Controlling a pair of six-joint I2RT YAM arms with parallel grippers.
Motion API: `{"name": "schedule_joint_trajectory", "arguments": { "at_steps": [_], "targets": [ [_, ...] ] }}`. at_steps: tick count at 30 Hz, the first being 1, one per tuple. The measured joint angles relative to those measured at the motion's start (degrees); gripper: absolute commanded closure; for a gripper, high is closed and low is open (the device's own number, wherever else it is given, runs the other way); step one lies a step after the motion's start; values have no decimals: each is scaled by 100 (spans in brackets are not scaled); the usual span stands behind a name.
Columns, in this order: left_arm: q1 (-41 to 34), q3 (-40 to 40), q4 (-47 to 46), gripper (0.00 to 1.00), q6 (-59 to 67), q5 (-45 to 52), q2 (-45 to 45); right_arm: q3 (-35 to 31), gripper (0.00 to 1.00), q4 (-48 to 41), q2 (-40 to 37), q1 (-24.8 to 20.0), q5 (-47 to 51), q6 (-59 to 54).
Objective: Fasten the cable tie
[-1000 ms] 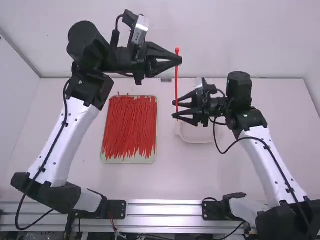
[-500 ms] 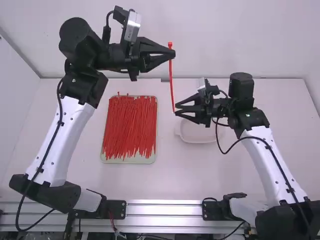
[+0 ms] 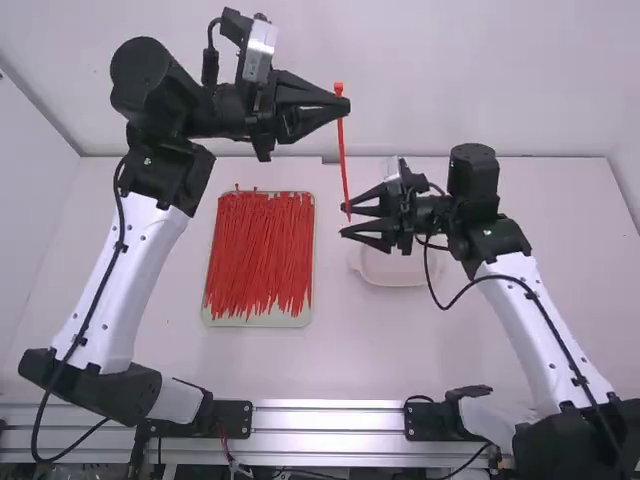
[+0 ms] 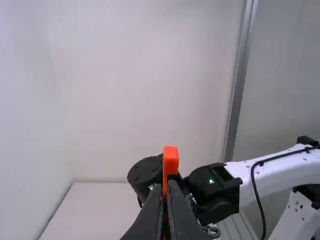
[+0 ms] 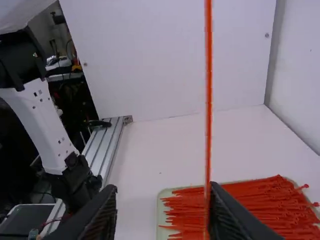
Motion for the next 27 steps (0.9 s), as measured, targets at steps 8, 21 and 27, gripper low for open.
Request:
{"name": "schedule_joint_trajectory", "arguments": {
  "at_steps": [8, 21, 27],
  "targets": [
    [0, 0, -9, 98, -26, 22, 0, 0, 100, -11, 0, -9, 103, 2],
    [24, -2, -28, 1, 39, -52, 0, -2, 100, 42, 0, -57, 251, 264],
    [293, -264, 4, 1, 85, -170, -2, 0, 100, 909, 0, -275, 199, 776]
  ]
}}
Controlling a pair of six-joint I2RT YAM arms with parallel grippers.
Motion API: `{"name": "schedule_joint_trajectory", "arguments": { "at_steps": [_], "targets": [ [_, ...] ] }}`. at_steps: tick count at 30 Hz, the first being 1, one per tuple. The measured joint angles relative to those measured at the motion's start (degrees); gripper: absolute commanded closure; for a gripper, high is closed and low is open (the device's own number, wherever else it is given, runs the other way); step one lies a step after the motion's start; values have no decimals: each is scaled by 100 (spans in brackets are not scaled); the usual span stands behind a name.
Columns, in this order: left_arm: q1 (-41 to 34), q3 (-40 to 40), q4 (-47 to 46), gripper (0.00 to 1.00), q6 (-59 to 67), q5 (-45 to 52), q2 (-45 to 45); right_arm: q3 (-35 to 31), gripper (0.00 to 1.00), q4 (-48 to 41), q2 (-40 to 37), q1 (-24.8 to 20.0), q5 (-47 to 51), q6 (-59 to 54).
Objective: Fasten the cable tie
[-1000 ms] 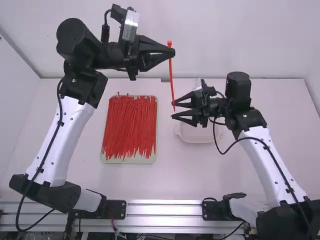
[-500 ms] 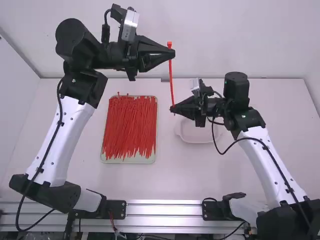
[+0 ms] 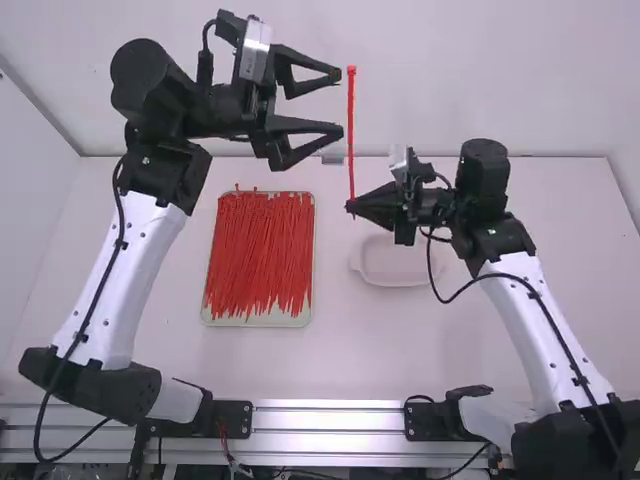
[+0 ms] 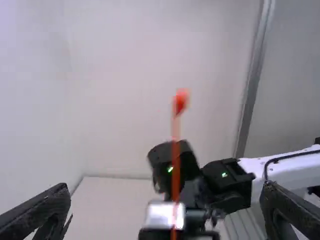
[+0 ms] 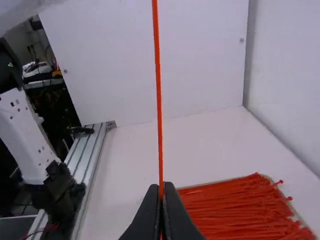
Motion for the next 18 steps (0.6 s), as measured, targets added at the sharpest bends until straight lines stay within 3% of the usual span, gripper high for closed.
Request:
{"name": "schedule_joint_trajectory", "arguments": {
  "at_steps": [5, 9, 18],
  "targets": [
    [293, -533, -17, 1, 0, -186, 0, 7, 100, 909, 0, -319, -39, 758],
    [367, -846, 17, 1, 0, -402, 2, 9, 100, 785, 0, -455, 273, 992],
    [426, -1209, 455, 1, 2, -758, 2, 9, 100, 129, 0, -564, 2492, 1279]
  ]
}}
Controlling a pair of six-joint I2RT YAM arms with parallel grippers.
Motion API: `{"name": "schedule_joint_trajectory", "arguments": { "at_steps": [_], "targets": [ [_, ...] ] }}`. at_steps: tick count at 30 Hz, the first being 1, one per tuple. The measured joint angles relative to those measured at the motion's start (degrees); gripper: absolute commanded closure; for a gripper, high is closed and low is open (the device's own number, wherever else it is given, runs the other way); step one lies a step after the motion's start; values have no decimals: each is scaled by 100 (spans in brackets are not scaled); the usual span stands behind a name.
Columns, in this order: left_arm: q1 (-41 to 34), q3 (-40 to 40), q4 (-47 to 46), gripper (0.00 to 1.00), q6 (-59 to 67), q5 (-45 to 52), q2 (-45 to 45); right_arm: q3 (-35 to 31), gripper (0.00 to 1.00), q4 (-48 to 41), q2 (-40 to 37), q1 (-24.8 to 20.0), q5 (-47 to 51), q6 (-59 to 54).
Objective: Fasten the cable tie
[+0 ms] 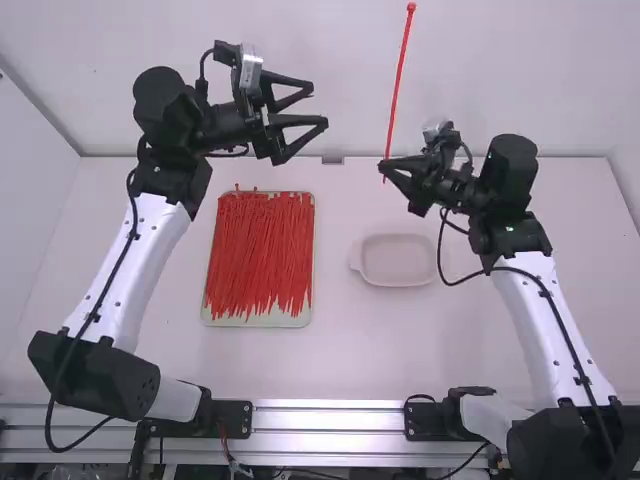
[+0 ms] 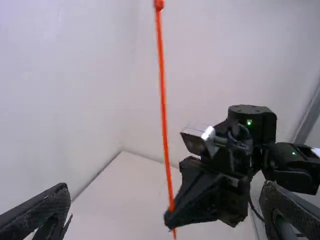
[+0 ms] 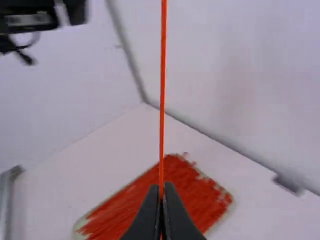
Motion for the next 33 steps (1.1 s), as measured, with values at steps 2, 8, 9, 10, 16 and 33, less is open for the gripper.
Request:
{"name": "schedule_joint_trajectory", "arguments": {
  "at_steps": [2, 8, 9, 10, 16, 33],
  "targets": [
    [0, -2, 48, 1, 0, 0, 0, 0, 100, -46, 0, 0, 396, 13],
    [0, 0, 50, 1, 0, -2, 0, 0, 100, 9, 173, -70, 1574, 11],
    [0, -2, 55, 1, -2, -2, 0, 2, 100, 13, 328, -160, 1847, 28],
    [0, 0, 63, 1, -2, -4, 0, 0, 100, 2, 420, -219, 2004, 42],
    [0, 0, 90, 1, -2, -2, 0, 0, 100, -37, 1025, -632, 2802, 210],
    [-2, 0, 83, 1, -4, -221, -2, 0, 100, -909, 1794, -894, 4575, 522]
  ]
}}
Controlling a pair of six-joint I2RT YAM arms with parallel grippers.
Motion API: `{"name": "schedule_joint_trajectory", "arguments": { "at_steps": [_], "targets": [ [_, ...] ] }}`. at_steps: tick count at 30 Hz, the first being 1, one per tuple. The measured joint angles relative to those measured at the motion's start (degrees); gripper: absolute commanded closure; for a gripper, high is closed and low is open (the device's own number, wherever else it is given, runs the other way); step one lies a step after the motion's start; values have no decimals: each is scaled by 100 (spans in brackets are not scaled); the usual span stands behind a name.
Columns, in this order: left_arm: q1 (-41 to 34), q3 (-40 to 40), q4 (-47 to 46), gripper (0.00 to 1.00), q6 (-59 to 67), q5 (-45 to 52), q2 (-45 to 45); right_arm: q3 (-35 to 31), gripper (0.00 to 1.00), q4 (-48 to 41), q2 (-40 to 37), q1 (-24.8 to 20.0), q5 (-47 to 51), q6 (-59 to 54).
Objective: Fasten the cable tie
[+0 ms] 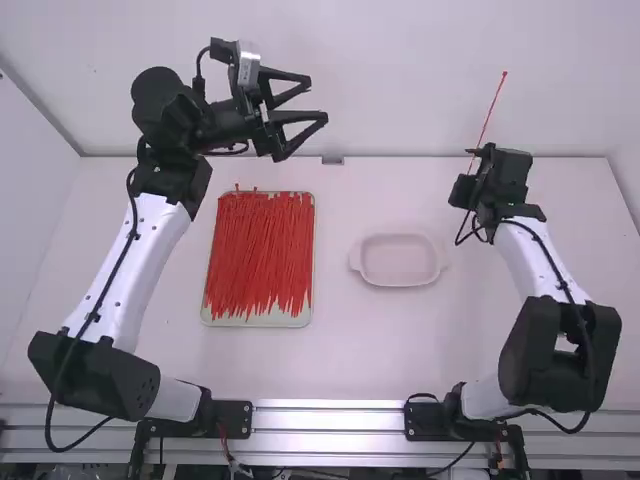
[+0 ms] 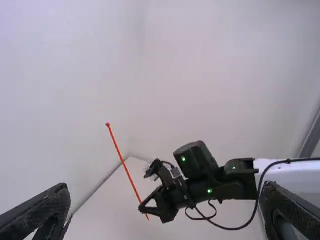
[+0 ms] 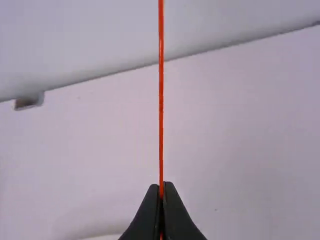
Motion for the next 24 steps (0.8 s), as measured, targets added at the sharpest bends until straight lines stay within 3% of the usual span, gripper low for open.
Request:
{"name": "schedule_joint_trajectory", "arguments": {
  "at_steps": [5, 6, 10, 16, 24],
  "targets": [
    [0, 0, 7, 1, -151, -195, 2, 0, 100, -376, -13, 876, 1362, 129],
    [0, 0, 7, 1, -151, -195, 2, 0, 100, -376, -13, 876, 1362, 129],
    [2, 0, -44, 1, -269, -382, 2, 0, 100, -514, -205, 1738, 2573, 212],
    [2, -2, -205, 1, -457, -713, 2, 0, 100, -673, -863, 3047, 4301, 216],
    [0, 0, -66, 1, -874, -977, 2, 2, 100, -426, -1628, 4369, 6133, -203]
  ]
}}
